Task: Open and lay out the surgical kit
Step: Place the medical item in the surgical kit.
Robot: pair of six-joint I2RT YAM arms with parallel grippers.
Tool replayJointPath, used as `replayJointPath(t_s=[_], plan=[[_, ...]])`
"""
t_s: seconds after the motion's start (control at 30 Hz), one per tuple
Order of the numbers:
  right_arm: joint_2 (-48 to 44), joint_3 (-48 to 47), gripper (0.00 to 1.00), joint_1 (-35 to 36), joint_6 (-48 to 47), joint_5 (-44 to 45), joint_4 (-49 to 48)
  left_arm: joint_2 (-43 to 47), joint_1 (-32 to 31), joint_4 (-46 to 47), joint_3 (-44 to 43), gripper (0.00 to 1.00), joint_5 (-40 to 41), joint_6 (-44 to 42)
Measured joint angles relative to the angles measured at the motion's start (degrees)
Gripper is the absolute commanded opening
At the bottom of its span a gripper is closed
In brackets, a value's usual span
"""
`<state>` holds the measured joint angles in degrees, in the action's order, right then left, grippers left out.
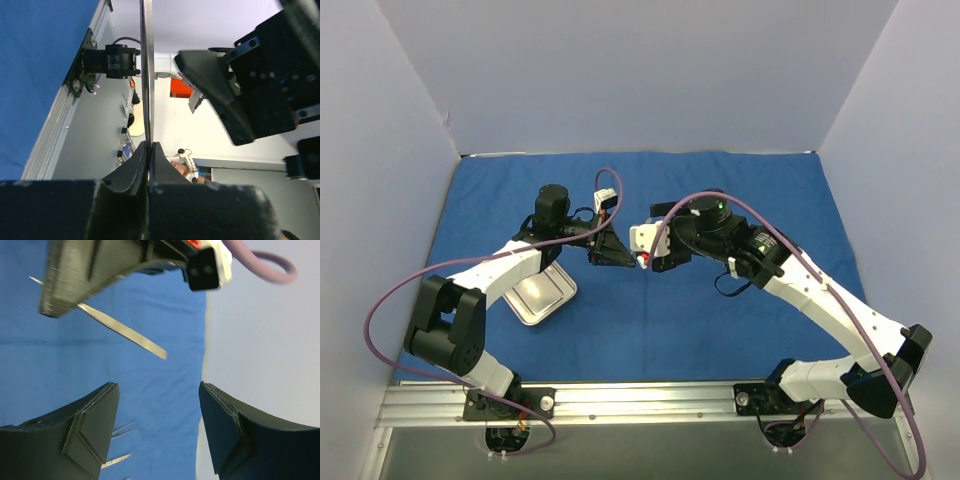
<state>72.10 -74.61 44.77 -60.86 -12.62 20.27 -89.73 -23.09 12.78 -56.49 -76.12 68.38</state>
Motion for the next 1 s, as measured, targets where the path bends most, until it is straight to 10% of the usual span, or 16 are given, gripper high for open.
replayJointPath(t_s=[0.4,0.87,1.0], plan=[[0.2,7.1,0.60,6.0,-5.9,2.0,-5.7,0.8,-1.4,8.0,1.8,0.02,-1.3,6.5],[2.7,8.6,0.08,6.7,-10.1,6.9,-11.5,1.0,-1.4,11.5,2.9,0.02,-1.7,9.9],[2.7,9.4,0.00,6.7,-10.8,7.1,-10.5,1.0,-1.0,12.9,2.9,0.43,-2.1,11.7]])
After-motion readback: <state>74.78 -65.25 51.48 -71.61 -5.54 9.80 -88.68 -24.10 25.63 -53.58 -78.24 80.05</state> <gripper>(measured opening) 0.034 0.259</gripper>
